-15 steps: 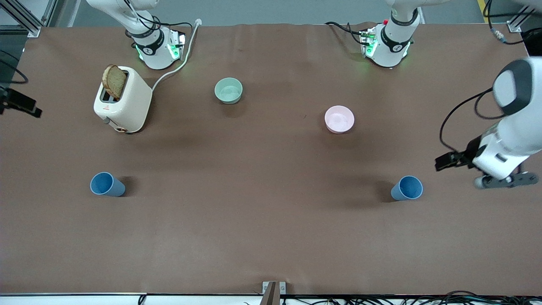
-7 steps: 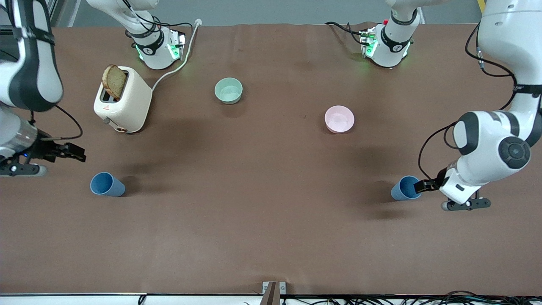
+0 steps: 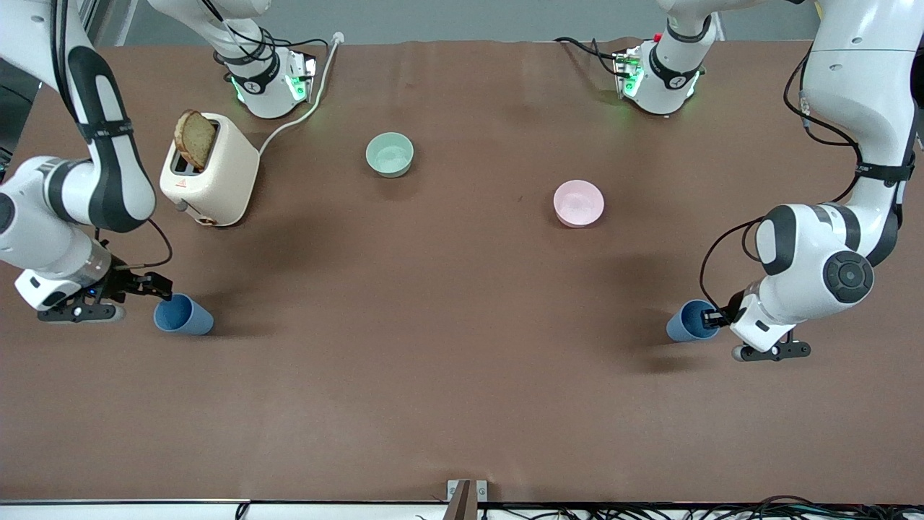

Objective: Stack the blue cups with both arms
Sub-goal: 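Grasp one blue cup with the right gripper while the left gripper grasps another, then place a cup mid-table with the left gripper while the right gripper approaches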

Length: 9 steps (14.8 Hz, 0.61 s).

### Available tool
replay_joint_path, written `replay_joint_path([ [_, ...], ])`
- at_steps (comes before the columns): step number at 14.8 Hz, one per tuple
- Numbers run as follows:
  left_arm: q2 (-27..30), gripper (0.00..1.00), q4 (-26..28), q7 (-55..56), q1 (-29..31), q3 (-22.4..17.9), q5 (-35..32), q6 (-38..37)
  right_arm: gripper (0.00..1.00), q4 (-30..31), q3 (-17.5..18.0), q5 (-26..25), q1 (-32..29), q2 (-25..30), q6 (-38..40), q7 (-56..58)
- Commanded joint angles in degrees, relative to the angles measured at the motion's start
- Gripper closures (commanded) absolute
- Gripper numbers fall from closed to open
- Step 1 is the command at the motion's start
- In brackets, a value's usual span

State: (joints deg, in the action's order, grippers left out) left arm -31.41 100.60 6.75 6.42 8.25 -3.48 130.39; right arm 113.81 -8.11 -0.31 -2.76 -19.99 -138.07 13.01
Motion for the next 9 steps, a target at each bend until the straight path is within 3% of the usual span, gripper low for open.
replay_joint_path([
  [1, -0.2, 1.00, -0.7, -0.4, 0.0, 0.3, -1.2, -0.6, 0.05, 0.7, 0.3, 0.0, -0.2, -2.2, -4.1, 0.7],
  [4, 0.7, 1.00, -2.1, -0.1, -0.6, 1.4, -1.2, -1.3, 0.31, 0.6, 0.4, 0.0, -0.2, -3.5, -4.7, 0.6],
  [8, 2.5, 1.00, -6.5, 6.9, -2.8, 10.4, -0.9, -7.9, 0.63, 0.6, 0.5, 0.0, -0.2, -5.7, -7.3, 0.3],
  [9, 2.4, 1.00, -8.1, 8.4, -3.4, 12.4, -0.7, -8.0, 0.77, 0.4, 0.5, 0.0, -0.2, -5.8, -7.3, 0.3],
])
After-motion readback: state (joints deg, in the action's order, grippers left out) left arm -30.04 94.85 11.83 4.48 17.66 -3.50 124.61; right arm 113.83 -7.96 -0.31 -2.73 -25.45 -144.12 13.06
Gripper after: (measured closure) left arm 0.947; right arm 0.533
